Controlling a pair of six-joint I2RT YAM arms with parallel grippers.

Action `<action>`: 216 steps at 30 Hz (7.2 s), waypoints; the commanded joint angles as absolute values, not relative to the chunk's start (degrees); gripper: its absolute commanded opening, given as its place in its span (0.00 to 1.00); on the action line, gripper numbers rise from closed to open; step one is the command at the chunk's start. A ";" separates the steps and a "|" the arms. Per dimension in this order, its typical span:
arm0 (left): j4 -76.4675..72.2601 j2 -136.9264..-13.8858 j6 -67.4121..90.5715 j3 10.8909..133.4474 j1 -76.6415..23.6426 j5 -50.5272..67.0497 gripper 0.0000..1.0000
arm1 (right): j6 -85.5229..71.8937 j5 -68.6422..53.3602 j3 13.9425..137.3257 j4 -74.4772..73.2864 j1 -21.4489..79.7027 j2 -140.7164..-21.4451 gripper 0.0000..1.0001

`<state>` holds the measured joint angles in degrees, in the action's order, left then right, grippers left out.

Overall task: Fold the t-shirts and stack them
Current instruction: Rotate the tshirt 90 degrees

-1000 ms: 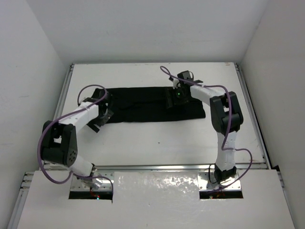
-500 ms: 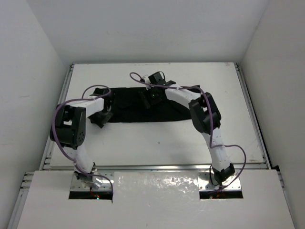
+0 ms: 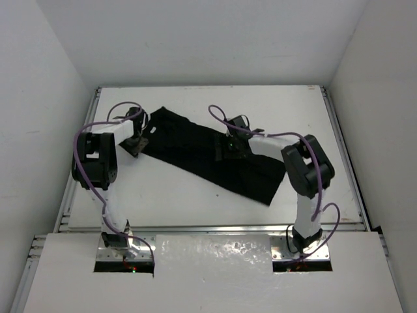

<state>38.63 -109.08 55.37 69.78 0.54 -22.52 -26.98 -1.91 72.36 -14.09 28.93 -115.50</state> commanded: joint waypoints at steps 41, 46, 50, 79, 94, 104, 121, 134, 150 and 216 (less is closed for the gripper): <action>9.25 -153.02 37.01 139.57 -10.28 16.61 0.66 | -74.25 -7.98 44.74 4.01 41.39 -93.07 0.99; 9.23 -151.80 35.51 142.13 -9.84 16.61 0.67 | -76.30 -1.16 46.05 2.12 44.30 -91.59 0.99; 9.22 -145.21 33.40 134.06 -9.49 13.55 0.68 | -66.31 5.96 52.98 -7.53 43.60 -91.31 0.99; 10.29 -139.48 39.46 111.80 -14.06 22.67 0.45 | -37.09 6.68 45.36 -20.74 30.94 -59.68 0.99; 3.35 -134.48 38.59 108.11 -15.82 26.11 0.11 | -37.18 4.83 44.82 -20.74 30.94 -61.52 0.99; -3.16 -132.80 37.71 106.00 -18.81 26.80 0.09 | -36.74 3.60 44.56 -20.92 30.94 -61.96 0.99; -7.82 -128.76 35.77 93.52 -25.75 31.73 0.65 | -35.68 4.66 44.03 -20.75 30.94 -60.38 0.99; -4.79 -116.46 48.25 86.57 -15.75 19.70 0.78 | -31.83 -10.61 55.77 -9.58 17.59 -87.16 0.95; 5.27 -95.36 44.92 50.80 -17.57 10.36 0.62 | -23.47 -10.81 108.89 -20.57 14.68 -134.02 0.44; 7.21 -92.46 37.97 36.39 -31.20 1.32 0.63 | -20.66 -4.31 117.24 -20.03 13.62 -140.62 0.37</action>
<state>1.06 -90.00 40.47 39.31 -31.44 5.06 -21.58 -4.91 115.15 -20.47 13.93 -141.95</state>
